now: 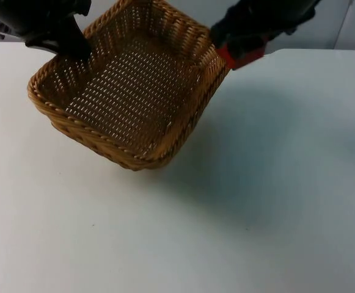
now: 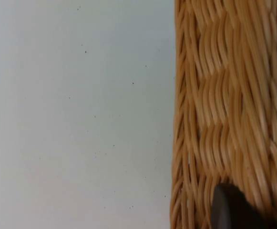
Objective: Pick up the basket with the left hand and place the cube into the basket with the right hand.
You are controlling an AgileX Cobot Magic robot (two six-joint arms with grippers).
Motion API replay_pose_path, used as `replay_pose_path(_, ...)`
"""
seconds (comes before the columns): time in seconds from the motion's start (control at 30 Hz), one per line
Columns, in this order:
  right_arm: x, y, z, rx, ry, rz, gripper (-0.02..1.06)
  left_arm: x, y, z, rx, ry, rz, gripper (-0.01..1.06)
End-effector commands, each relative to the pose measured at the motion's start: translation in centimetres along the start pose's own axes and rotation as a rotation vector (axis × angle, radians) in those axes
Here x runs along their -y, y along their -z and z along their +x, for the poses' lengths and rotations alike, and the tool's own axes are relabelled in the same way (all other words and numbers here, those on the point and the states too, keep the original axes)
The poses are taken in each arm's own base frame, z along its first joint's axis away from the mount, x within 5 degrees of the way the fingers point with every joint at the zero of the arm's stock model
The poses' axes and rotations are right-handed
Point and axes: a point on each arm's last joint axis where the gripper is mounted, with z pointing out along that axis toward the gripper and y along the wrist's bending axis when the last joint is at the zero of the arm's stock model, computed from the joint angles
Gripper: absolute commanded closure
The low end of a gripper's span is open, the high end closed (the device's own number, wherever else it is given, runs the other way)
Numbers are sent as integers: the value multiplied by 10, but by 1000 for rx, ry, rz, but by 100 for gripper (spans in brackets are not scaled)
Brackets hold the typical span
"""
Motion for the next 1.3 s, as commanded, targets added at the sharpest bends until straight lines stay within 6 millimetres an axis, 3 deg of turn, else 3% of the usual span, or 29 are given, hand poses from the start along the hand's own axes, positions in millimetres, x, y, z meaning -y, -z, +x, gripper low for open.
replay_pose_path(0.0,-19,8,-11,59,37,-68,105,4,8,-7,41,12,9,105)
replay_pose_path(0.13,-62,15,-22,178,143,-217,105,4,8,-7,41,12,9,105)
replay_pose_path(0.37,-72,-11,-16,132,75,-232,101,4,8,-7,41,12,9,105)
replay_pose_path(0.43,-77,-27,-10,99,73,-236,85,4,8,-7,41,12,9,105)
replay_pose_path(0.47,-77,-27,-10,99,73,-236,85,4,8,-7,41,12,9,105)
replay_pose_path(0.57,-80,-39,-6,81,76,-238,48,4,8,-7,41,12,9,105)
replay_pose_path(0.6,-80,-39,-6,81,76,-238,48,4,8,-7,41,12,9,105)
replay_pose_path(0.67,-80,-39,-6,85,98,-237,23,4,8,-7,41,12,9,105)
replay_pose_path(0.73,-76,-29,-10,117,150,-224,-1,4,8,-7,41,12,9,105)
replay_pose_path(0.87,-66,-8,-22,172,199,-182,-1,4,8,-7,41,12,9,105)
replay_pose_path(0.9,-59,11,-33,213,221,-151,-1,4,8,-7,41,12,9,105)
replay_pose_path(0.97,-53,22,-40,240,224,-134,-1,4,8,-7,41,12,9,105)
replay_pose_path(1.07,-24,66,-63,339,209,-60,0,4,8,-7,41,12,9,105)
replay_pose_path(1.1,-24,66,-63,339,209,-60,0,4,8,-7,41,12,9,105)
replay_pose_path(1.2,19,114,-79,401,135,28,5,4,8,-7,41,12,9,105)
replay_pose_path(1.23,39,135,-82,406,83,70,13,4,8,-7,41,12,9,105)
replay_pose_path(1.27,39,135,-82,406,83,70,13,4,8,-7,41,12,9,105)
